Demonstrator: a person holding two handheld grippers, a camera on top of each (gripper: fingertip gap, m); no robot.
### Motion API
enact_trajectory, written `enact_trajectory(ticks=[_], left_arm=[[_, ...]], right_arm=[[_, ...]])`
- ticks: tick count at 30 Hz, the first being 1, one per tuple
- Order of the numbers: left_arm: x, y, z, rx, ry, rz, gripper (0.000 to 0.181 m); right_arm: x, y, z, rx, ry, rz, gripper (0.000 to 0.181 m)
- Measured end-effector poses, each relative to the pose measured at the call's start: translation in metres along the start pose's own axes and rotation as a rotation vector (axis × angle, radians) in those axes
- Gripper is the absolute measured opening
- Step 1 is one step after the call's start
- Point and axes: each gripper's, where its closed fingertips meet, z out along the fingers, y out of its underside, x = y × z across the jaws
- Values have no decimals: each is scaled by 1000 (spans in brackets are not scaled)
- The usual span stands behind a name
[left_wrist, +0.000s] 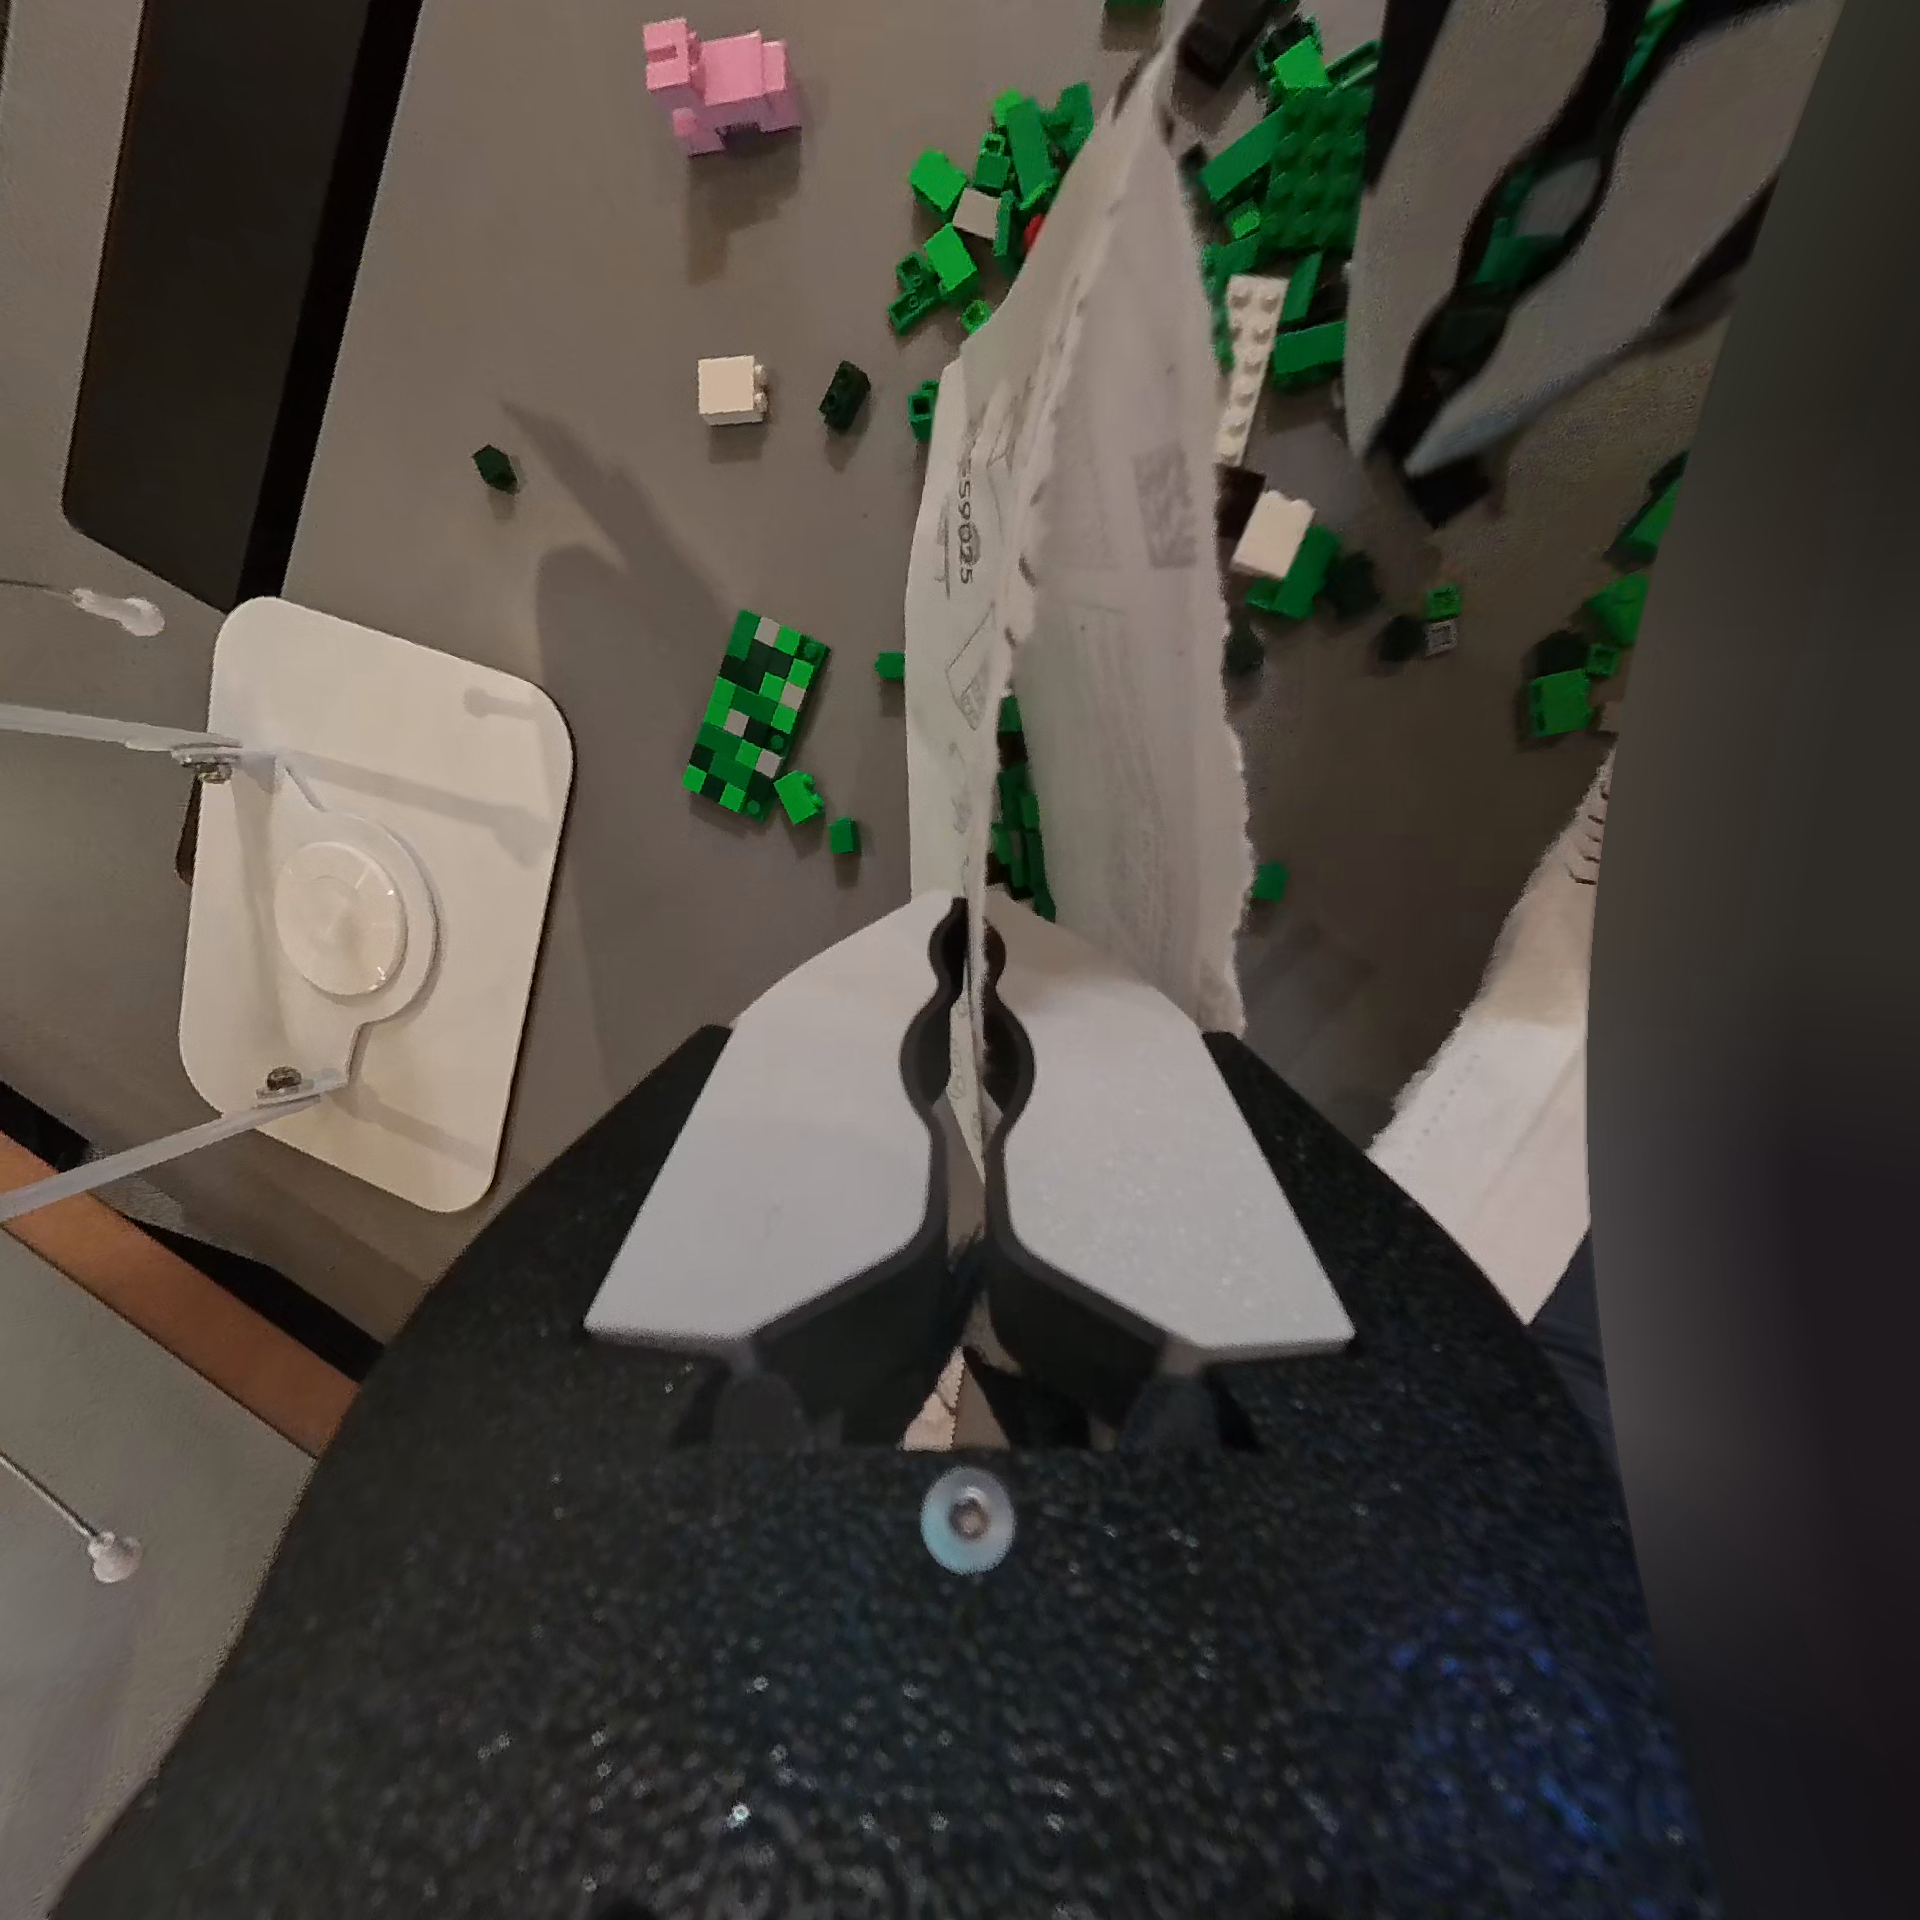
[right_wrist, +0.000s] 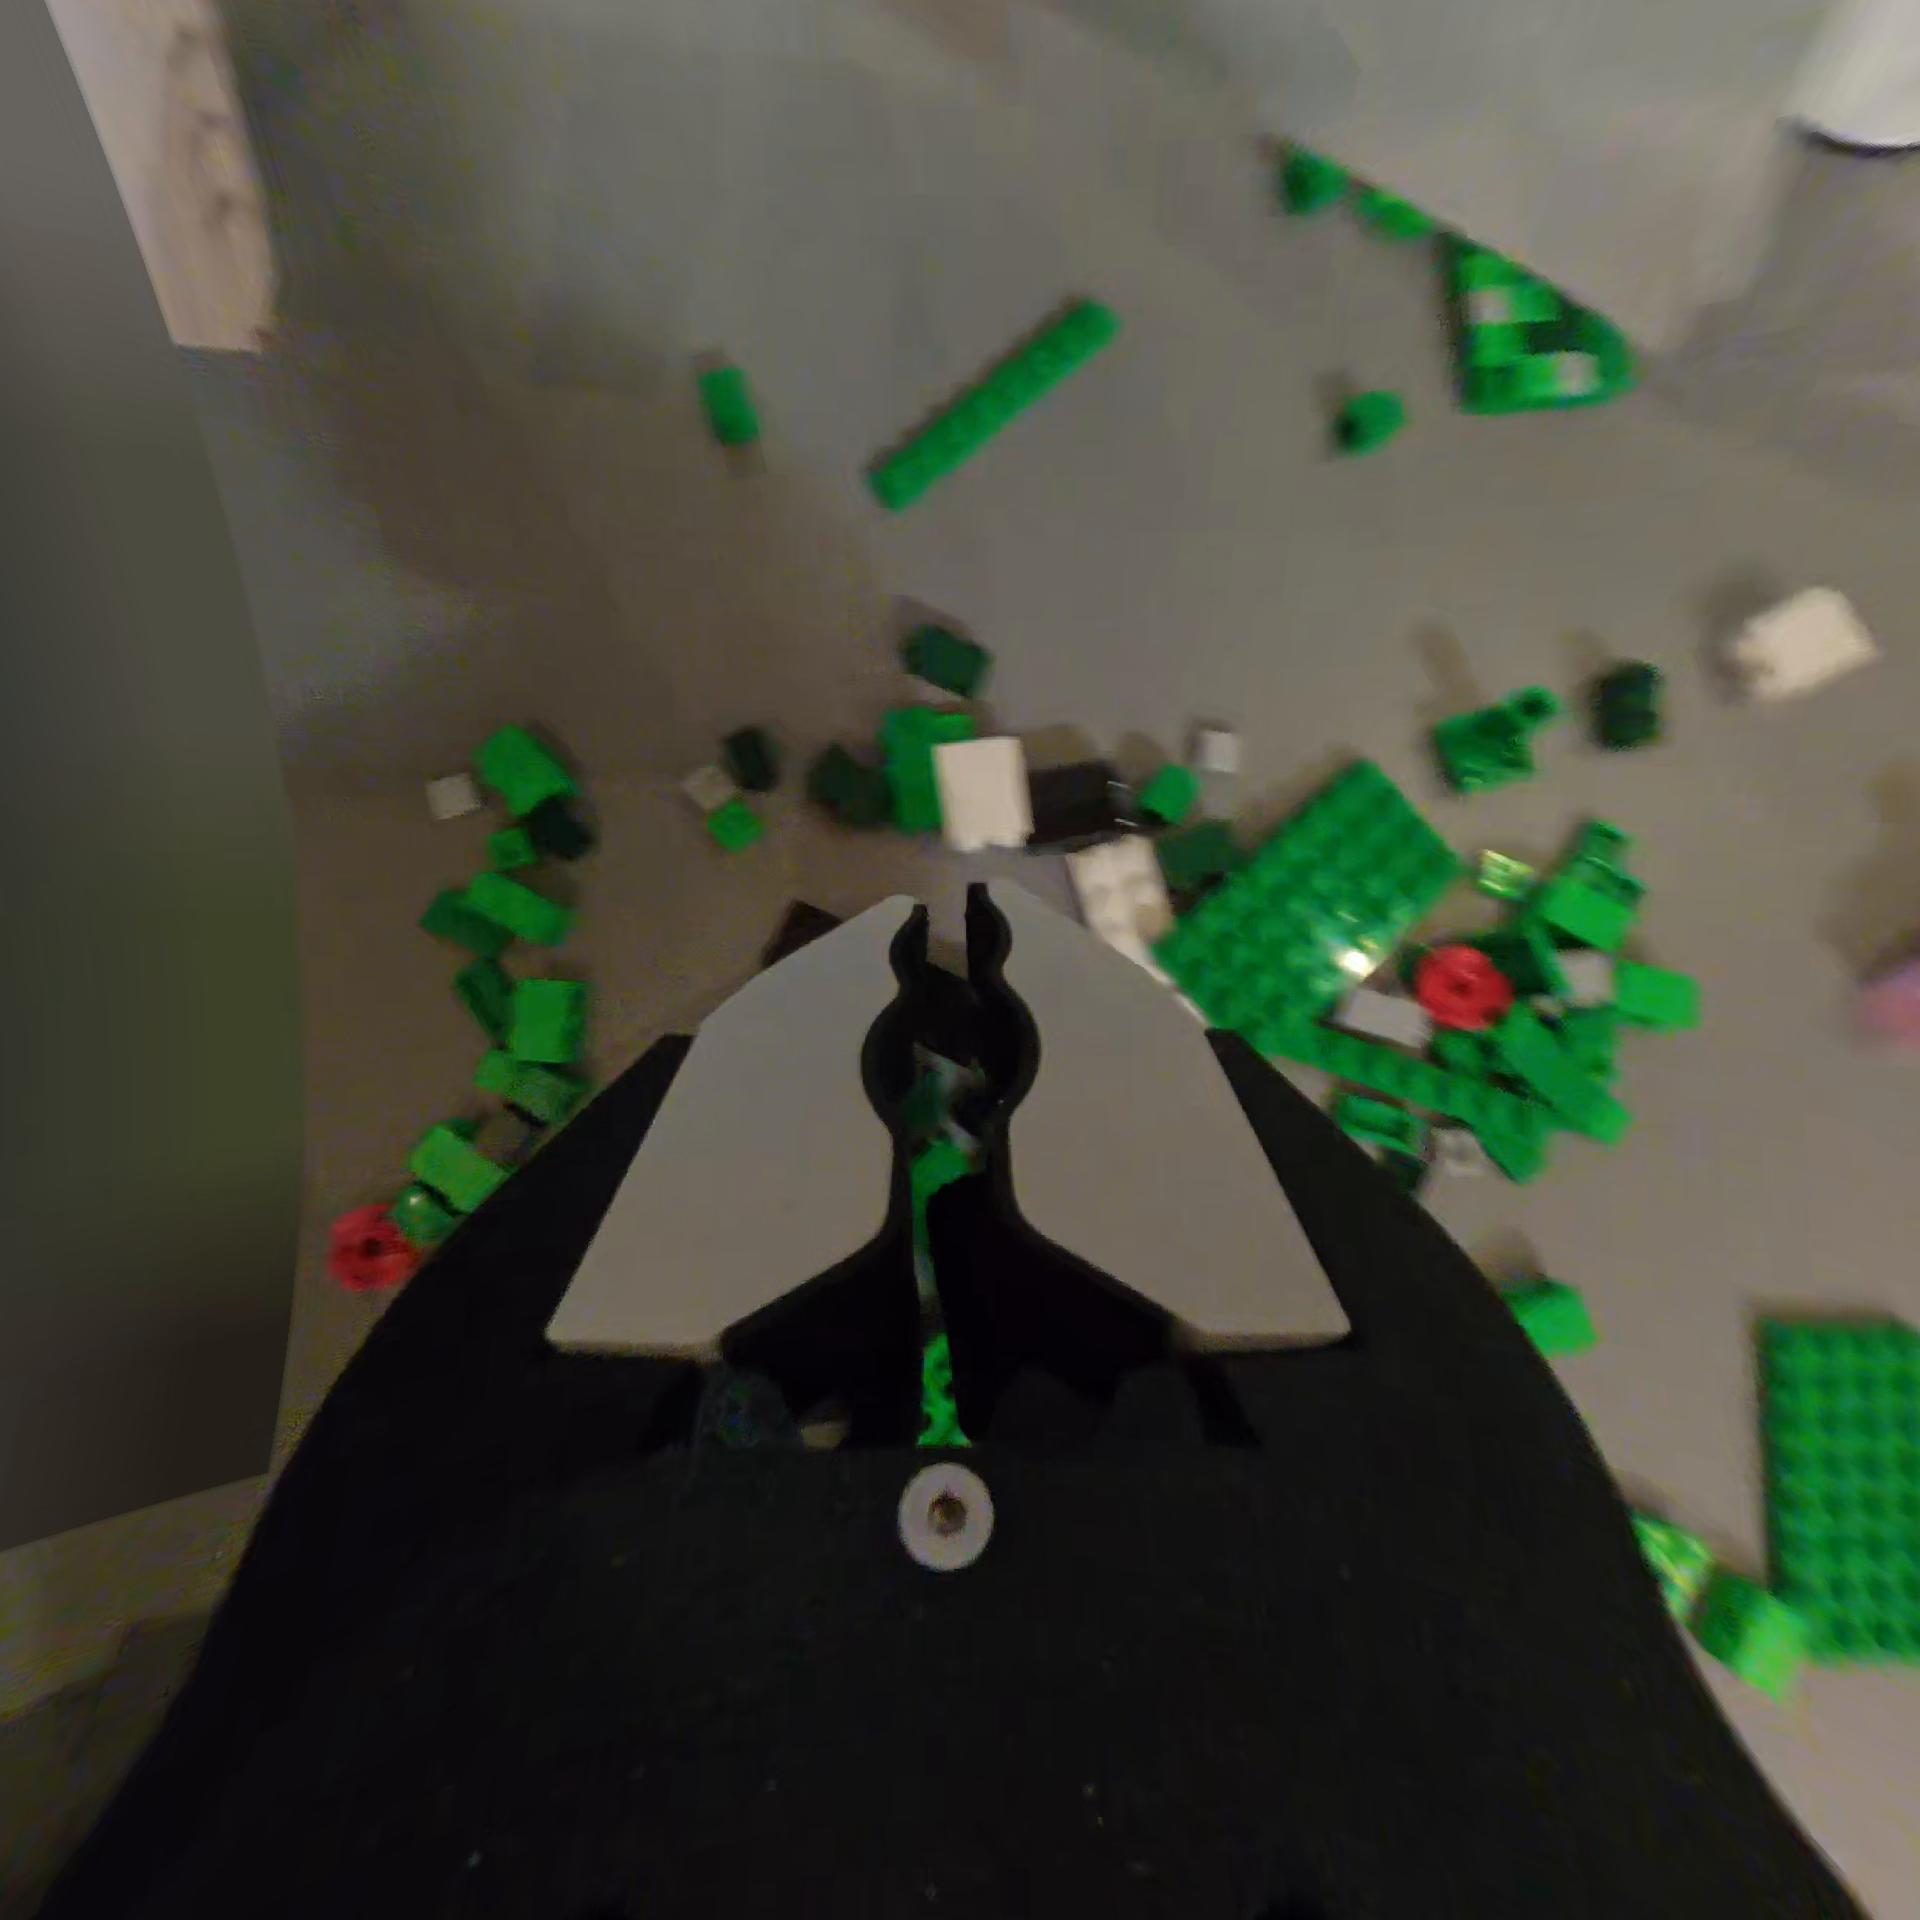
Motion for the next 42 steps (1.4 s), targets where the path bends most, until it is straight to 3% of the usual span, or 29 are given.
enact_trajectory(ticks=[3, 9, 14, 23, 29, 35, 38, 42], left_arm=[[-5, 5, 1, -10, -3, -33, 0], [-14, 16, 1, -13, -7, -102, 0], [-14, 16, 0, -10, -8, -97, 0], [-13, 14, 2, -16, -5, -88, 0], [-13, 14, 2, -18, -2, -90, 0], [-12, 12, 2, -13, -1, -78, 0], [-11, 11, 3, -19, 0, -73, 0], [-11, 11, 2, -19, -2, -71, 0]], right_arm=[[35, 2, -14, 10, 123, 33, 7], [78, 1, -15, -58, 173, 36, 9], [104, 19, -19, -131, 234, 91, 9], [73, 57, -15, -215, 146, 183, 12], [28, 65, -21, -218, -42, 217, 4], [54, 66, -44, -90, 139, 264, 8], [65, 54, -36, -50, 194, 232, 9], [71, 53, -17, -103, 181, 222, 11]])
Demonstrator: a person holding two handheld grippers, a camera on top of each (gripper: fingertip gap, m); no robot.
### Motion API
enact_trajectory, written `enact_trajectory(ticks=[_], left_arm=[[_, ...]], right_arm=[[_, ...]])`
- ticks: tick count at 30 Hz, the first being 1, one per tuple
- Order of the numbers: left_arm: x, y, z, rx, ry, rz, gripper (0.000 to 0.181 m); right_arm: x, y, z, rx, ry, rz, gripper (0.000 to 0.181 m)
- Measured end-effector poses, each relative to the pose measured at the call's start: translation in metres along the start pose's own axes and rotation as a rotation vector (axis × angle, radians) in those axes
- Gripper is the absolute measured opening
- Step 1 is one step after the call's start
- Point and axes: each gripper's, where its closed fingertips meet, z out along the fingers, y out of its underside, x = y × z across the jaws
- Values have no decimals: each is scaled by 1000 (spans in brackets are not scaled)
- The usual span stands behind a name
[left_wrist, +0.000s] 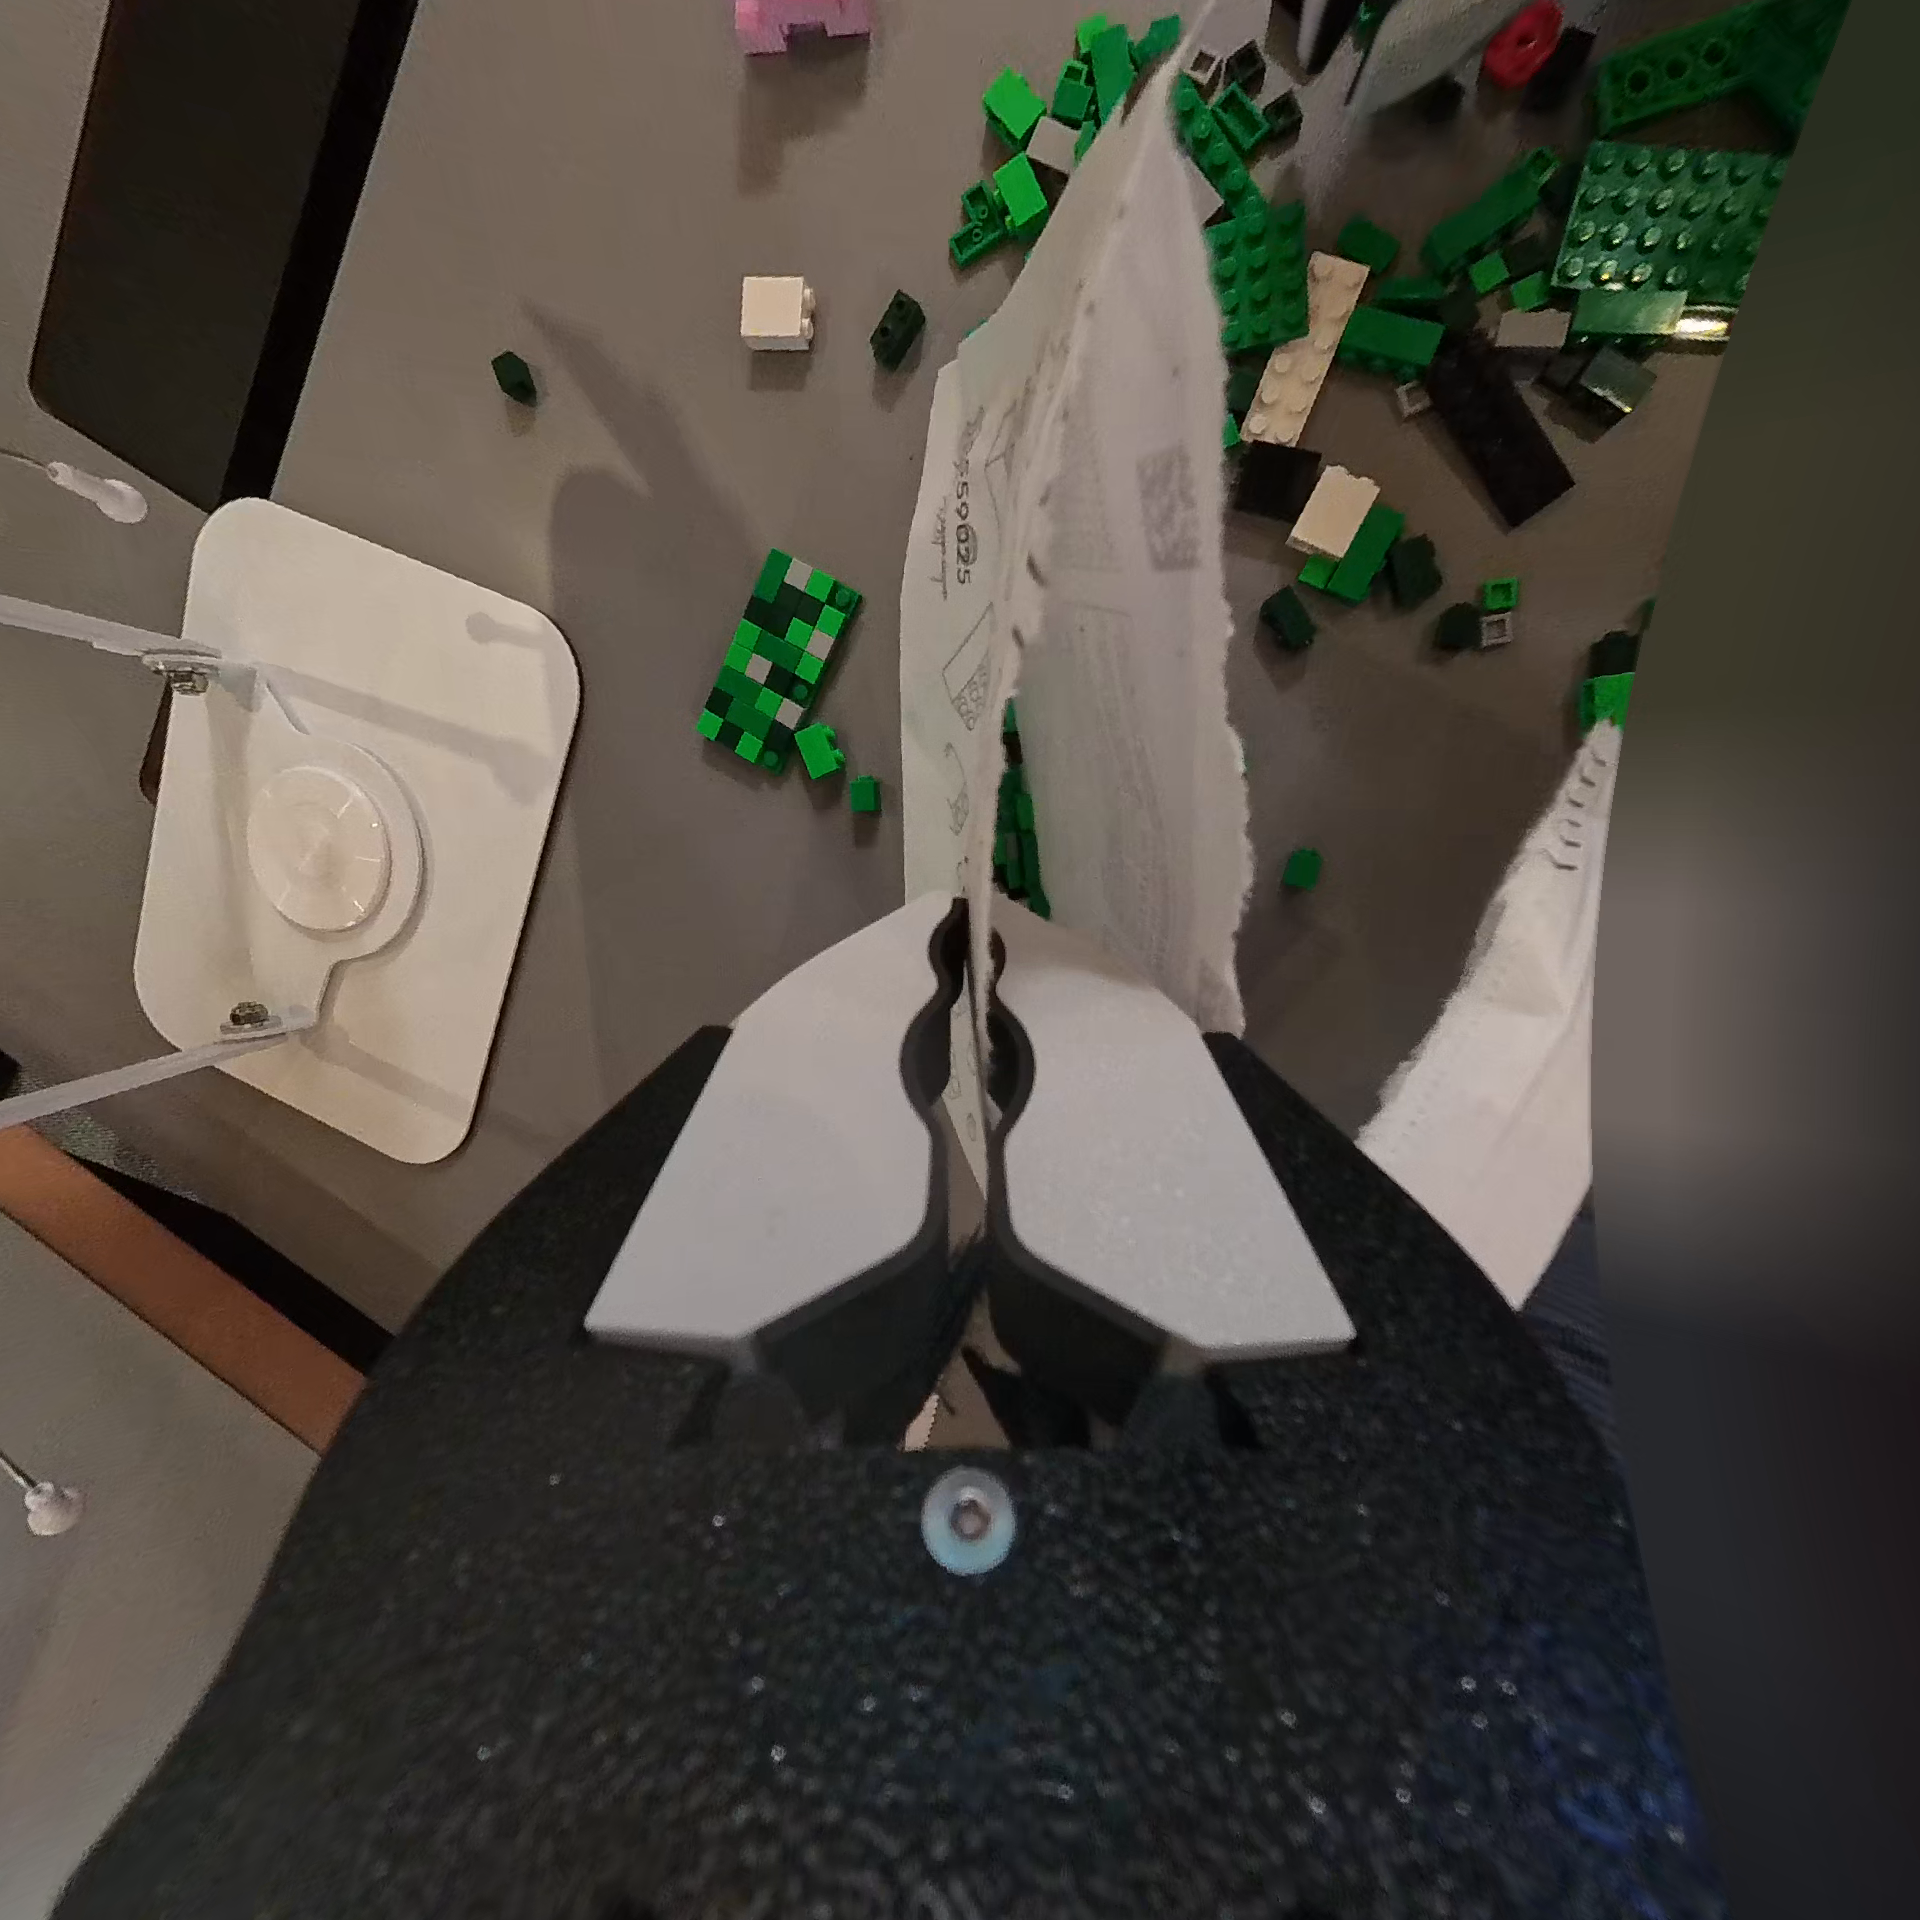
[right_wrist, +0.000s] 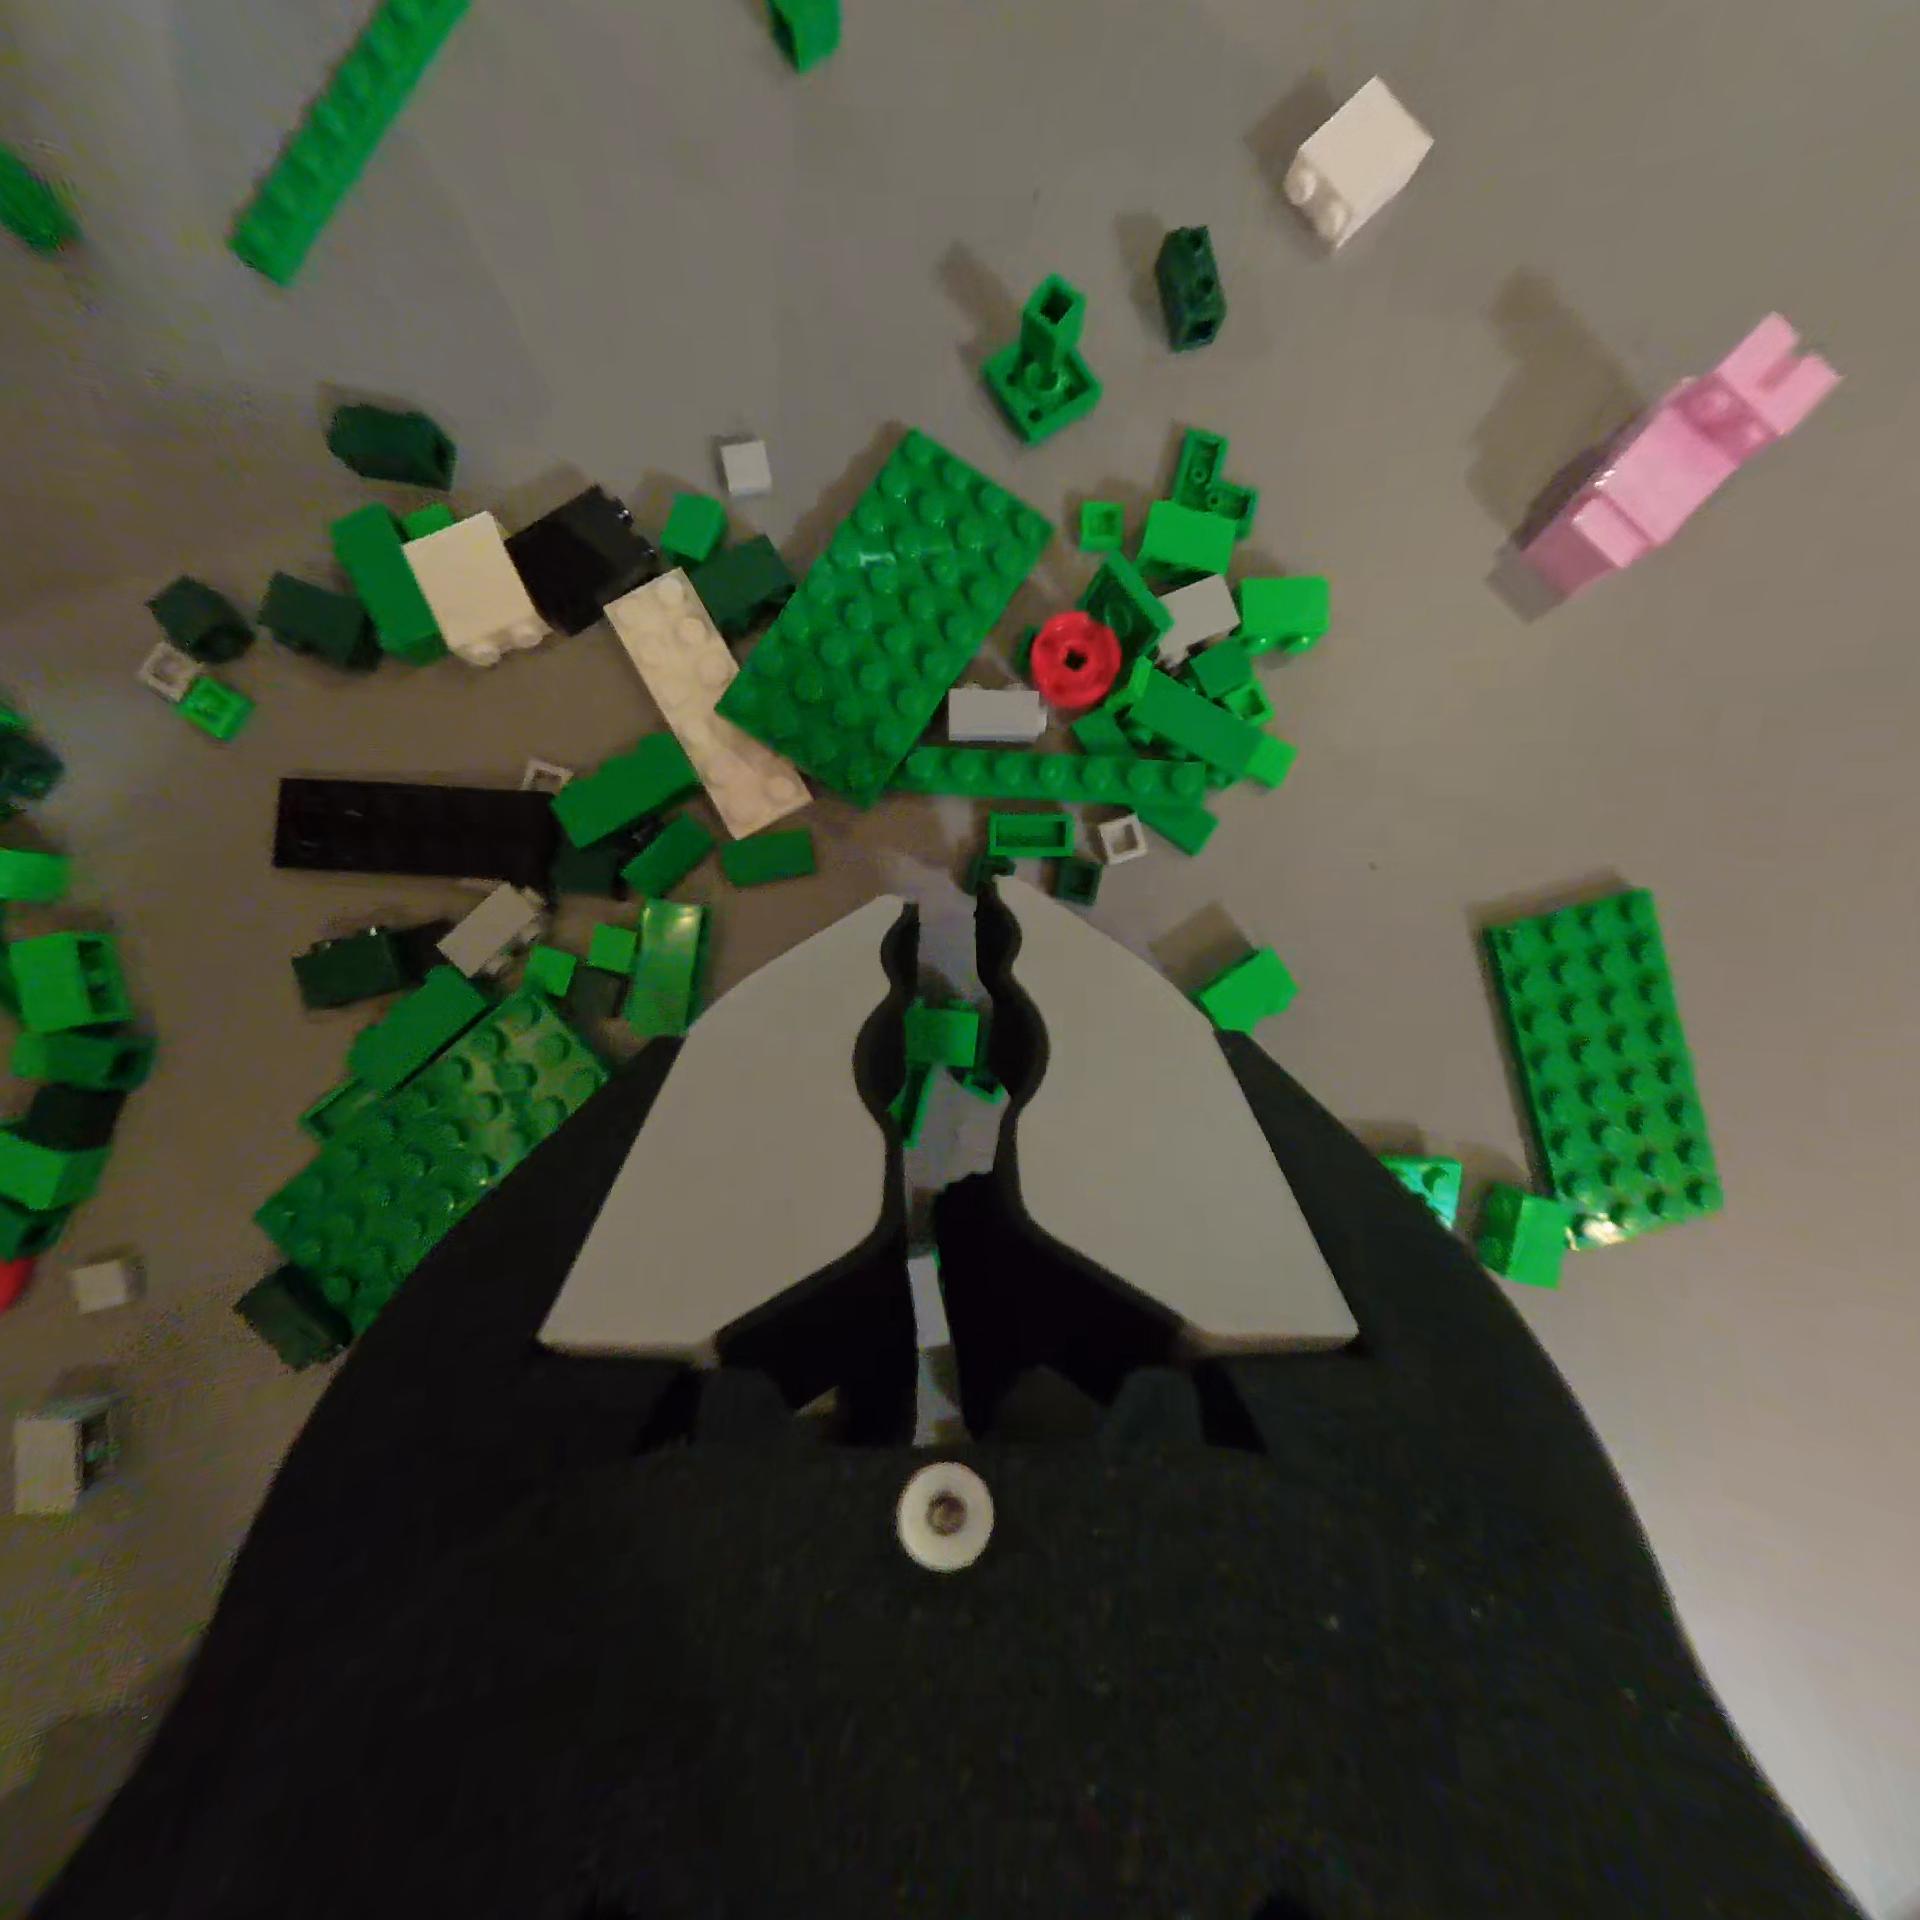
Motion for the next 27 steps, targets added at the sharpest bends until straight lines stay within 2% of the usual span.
enact_trajectory(ticks=[12, 17, 19, 22, 25, 27], left_arm=[[1, -1, 0, 1, 3, 4, 0], [1, 0, -1, 4, 2, 1, 0], [0, 0, -1, 3, 1, 1, 0], [1, -1, -1, 5, 3, 6, 0], [2, -2, -1, 6, 2, 12, 0], [3, -3, 0, 2, 1, 14, 0]], right_arm=[[6, -1, 6, -44, 5, 27, 12], [7, -2, 4, -53, 31, 3, 1], [5, 1, -9, -43, 53, -5, 0], [2, 18, -47, -17, 109, 27, 0], [-6, 42, -87, 63, 134, 100, 0], [-13, 49, -98, 129, 116, 129, 5]])
